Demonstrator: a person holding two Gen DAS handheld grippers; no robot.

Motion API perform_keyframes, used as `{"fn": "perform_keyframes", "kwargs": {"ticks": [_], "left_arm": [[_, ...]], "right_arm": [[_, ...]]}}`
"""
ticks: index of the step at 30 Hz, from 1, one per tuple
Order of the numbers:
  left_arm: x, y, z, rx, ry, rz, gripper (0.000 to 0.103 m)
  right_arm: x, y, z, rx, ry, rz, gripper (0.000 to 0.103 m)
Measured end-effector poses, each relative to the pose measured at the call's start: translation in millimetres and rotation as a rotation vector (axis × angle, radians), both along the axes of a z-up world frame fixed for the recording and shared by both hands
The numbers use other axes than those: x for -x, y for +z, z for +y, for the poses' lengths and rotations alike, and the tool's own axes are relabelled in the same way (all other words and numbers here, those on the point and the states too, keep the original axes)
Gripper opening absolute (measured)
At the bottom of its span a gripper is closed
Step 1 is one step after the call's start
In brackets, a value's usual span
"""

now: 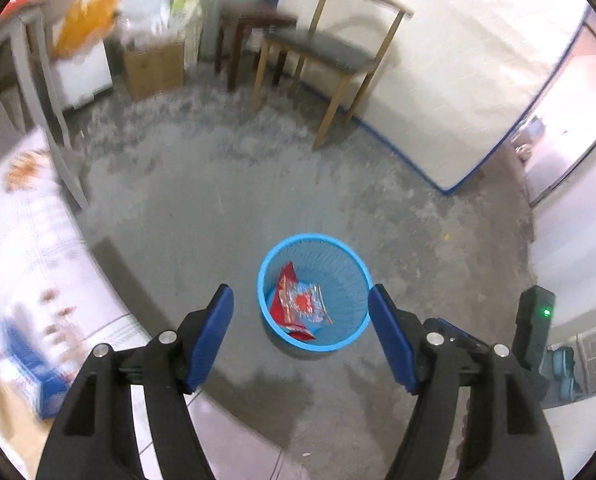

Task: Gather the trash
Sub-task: 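Return both tools to the table toward the brown paper bag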

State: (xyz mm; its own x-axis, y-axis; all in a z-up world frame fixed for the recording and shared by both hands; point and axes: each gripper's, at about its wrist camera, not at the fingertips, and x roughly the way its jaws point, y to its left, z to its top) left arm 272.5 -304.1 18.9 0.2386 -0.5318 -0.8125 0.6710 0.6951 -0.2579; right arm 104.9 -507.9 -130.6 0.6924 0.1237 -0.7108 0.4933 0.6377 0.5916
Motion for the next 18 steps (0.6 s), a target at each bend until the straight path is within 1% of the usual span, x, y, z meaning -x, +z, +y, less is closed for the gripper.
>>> {"fn": "perform_keyframes", "kwargs": {"ticks": [1, 2, 3, 5, 6, 8, 9, 10, 11, 14, 17, 18], "left_arm": [[4.7, 7.3, 10.7, 0.016, 0.000, -0.013, 0.069], [15.2, 20.8, 34.1, 0.042, 0.011, -0.040, 0.069], [21.2, 27.3, 48.0, 0.052, 0.019, -0.054, 0.069], [38.0, 41.9, 86.8, 0.089, 0.063, -0.090, 0.069], [47.5, 48.5, 110.6, 0.111, 0.102, -0.110, 0.069], [67.2, 57.7, 157.1, 0.150, 0.161, -0.146, 0.069], [77.9, 60.2, 179.4, 0.161, 0.196, -0.166, 0.069], [86.5, 60.8, 194.9, 0.166, 0.222, -0.181, 0.070], [96.9, 61.0, 219.2, 0.167, 0.272, -0.203, 0.070], [124.8, 55.9, 277.3, 0.172, 0.396, -0.246, 0.072], [148.7, 48.5, 324.8, 0.189, 0.492, -0.270, 0.072], [156.2, 46.5, 334.4, 0.192, 0.513, -0.279, 0.072]], "right_arm": [[2.6, 12.6, 12.6, 0.060, 0.019, 0.014, 0.079], [3.0, 17.5, 20.0, 0.094, 0.031, 0.023, 0.083], [3.5, 28.5, 33.7, 0.157, 0.054, 0.043, 0.088], [2.2, 40.5, 53.7, 0.262, 0.075, 0.071, 0.093], [1.8, 47.3, 65.1, 0.325, 0.085, 0.084, 0.095], [1.2, 65.2, 95.4, 0.479, 0.122, 0.084, 0.095], [0.7, 69.5, 104.9, 0.523, 0.138, 0.081, 0.095], [0.0, 77.9, 120.1, 0.589, 0.163, 0.076, 0.095], [-0.5, 84.5, 132.6, 0.638, 0.180, 0.071, 0.095], [-1.5, 100.6, 163.5, 0.737, 0.239, 0.034, 0.095], [-3.2, 116.0, 191.0, 0.784, 0.328, -0.034, 0.095], [-2.4, 120.5, 200.0, 0.789, 0.349, -0.062, 0.095]]}}
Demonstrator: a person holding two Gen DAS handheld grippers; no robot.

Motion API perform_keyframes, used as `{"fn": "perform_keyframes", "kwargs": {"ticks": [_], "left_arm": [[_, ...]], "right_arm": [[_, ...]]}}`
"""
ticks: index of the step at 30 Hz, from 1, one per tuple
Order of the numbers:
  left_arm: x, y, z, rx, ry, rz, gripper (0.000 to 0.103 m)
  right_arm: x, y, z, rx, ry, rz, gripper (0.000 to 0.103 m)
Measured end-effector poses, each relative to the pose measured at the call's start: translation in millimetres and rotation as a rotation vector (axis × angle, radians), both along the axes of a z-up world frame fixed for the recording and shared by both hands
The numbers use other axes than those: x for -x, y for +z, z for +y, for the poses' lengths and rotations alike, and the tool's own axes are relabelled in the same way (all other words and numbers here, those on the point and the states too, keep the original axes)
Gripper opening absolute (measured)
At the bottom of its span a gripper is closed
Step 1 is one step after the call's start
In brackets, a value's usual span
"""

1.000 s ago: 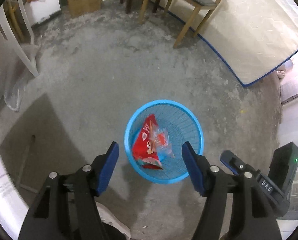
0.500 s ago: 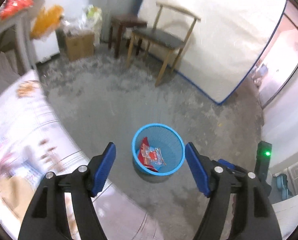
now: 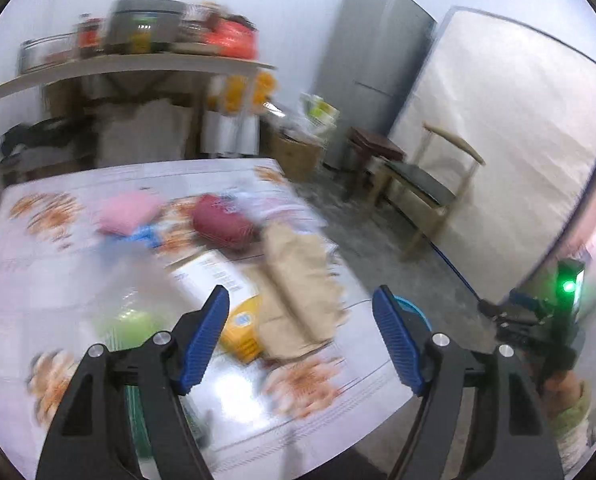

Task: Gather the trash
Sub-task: 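Return both tools to the table toward the brown paper bag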

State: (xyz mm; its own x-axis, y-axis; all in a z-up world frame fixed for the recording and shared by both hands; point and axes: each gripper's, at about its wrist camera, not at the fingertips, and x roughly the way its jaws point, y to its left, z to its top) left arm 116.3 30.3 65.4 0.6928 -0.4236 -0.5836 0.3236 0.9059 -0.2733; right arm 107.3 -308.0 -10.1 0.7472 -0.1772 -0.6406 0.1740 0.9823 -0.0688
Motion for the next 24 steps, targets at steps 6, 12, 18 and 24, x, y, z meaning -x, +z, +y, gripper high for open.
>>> {"fn": "perform_keyframes", "kwargs": {"ticks": [6, 12, 18, 24], "left_arm": [[32.3, -19.0, 38.3, -0.009, 0.090, -0.060, 0.072], [49.7, -43.8, 40.9, -0.028, 0.064, -0.087, 0.072], [57.2, -64.1, 18.0, -0.071, -0.021, -0.094, 0.072], [61.4, -72.3, -4.7, -0.142, -0.078, -0.154, 0.071]], "right_arm": [[-0.3, 10.9, 33.8, -0.202, 0.230, -0.104, 0.095], [-38.5, -13.2, 71.4, -0.369, 0.321, 0.026, 0.095], [-96.1, -37.9, 102.0, -0.432, 0.318, 0.149, 0.085], [-140.1, -66.5, 119.9, -0.420, 0.306, 0.267, 0.057]]}}
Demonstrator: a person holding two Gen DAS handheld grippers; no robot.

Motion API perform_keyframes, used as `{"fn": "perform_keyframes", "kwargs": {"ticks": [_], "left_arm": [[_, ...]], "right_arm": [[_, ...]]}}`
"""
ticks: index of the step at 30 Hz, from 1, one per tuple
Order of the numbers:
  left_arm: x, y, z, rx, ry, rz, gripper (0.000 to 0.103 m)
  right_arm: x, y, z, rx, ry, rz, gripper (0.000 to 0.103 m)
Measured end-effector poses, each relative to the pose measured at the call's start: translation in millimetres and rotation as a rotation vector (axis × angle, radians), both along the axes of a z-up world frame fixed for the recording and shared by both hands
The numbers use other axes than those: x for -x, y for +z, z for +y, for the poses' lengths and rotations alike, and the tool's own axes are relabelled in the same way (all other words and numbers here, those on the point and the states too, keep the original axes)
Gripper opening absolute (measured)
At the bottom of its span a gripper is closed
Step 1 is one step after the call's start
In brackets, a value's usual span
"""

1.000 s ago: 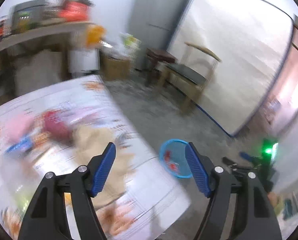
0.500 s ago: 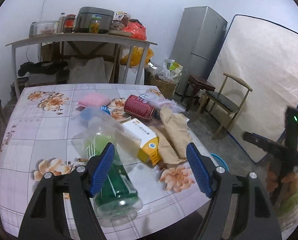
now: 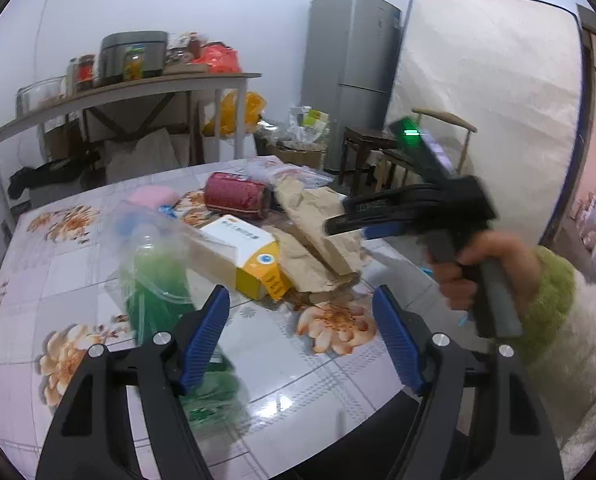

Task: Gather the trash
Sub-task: 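Return both tools to the table toward the brown paper bag, then grasp the brown paper bag with the left tool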

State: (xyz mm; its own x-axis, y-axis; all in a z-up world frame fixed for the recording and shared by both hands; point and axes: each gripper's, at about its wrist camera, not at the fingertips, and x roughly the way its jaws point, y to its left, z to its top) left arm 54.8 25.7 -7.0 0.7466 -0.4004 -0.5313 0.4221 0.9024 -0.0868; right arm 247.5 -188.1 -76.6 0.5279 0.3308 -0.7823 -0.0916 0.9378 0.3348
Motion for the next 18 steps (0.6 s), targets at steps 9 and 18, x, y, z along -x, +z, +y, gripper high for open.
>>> {"fn": "perform_keyframes", "kwargs": {"ticks": [9, 18], "left_arm": [[3.1, -7.4, -16.2, -0.034, -0.067, -0.010, 0.067], [-0.3, -19.3, -24.5, 0.010, -0.095, 0.064, 0.061]], "right_arm": [[5.0, -16.1, 17.6, 0.058, 0.053, 0.082, 0.005], [44.9, -18.3, 0.9, -0.020, 0.115, 0.159, 0.002]]}}
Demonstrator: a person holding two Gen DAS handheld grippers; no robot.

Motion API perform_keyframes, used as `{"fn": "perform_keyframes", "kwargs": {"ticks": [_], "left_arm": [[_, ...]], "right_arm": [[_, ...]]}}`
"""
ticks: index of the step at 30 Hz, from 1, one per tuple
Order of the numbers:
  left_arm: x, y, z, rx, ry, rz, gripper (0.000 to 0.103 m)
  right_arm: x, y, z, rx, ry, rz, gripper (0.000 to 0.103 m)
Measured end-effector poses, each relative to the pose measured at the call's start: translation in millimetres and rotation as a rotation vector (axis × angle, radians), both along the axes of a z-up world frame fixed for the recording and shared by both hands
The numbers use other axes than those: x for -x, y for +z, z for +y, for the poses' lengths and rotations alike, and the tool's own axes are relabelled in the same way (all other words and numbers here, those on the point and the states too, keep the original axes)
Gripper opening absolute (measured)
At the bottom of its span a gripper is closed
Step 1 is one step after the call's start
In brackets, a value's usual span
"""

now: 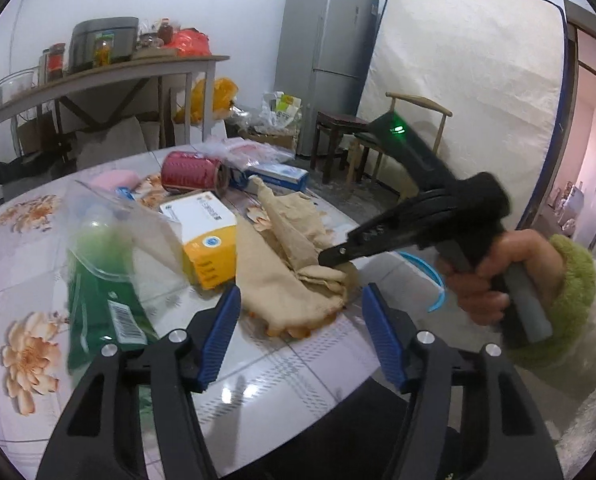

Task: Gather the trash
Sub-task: 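Grasp the brown paper bag with the left tool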

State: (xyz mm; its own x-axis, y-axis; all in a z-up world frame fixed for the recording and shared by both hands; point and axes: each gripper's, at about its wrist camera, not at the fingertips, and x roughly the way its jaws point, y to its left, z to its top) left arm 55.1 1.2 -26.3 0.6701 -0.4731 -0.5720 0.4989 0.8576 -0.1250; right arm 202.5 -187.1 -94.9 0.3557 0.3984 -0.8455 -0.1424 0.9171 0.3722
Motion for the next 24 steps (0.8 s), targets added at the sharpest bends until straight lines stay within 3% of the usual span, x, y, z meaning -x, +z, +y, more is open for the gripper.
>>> {"fn": "perform_keyframes", "kwargs": {"ticks": [5, 8, 12, 24], "left_arm": [[-2.4, -16.7, -18.4, -0.046, -0.053, 0.049, 0.061], [-5.3, -32.1, -30.9, -0.112, -0.075, 0.077, 0.061], [-10.7, -47.8, -38.4, -0.169, -0.074, 0.113, 0.061], [-25.4, -50.9, -35.6, -0.084, -0.104, 0.111, 0.057]], "right_arm": [[21.8, -5.5, -12.3, -0.113, 0.013, 0.074, 0.002], [25.6, -9.9, -17.8, -0.180, 0.016, 0.111, 0.002], [22.7, -10.9, -20.4, -0.219, 0.020, 0.139, 0.002], [19.9, -19.6, -16.0, -0.315, 0.092, 0.207, 0.002]]}}
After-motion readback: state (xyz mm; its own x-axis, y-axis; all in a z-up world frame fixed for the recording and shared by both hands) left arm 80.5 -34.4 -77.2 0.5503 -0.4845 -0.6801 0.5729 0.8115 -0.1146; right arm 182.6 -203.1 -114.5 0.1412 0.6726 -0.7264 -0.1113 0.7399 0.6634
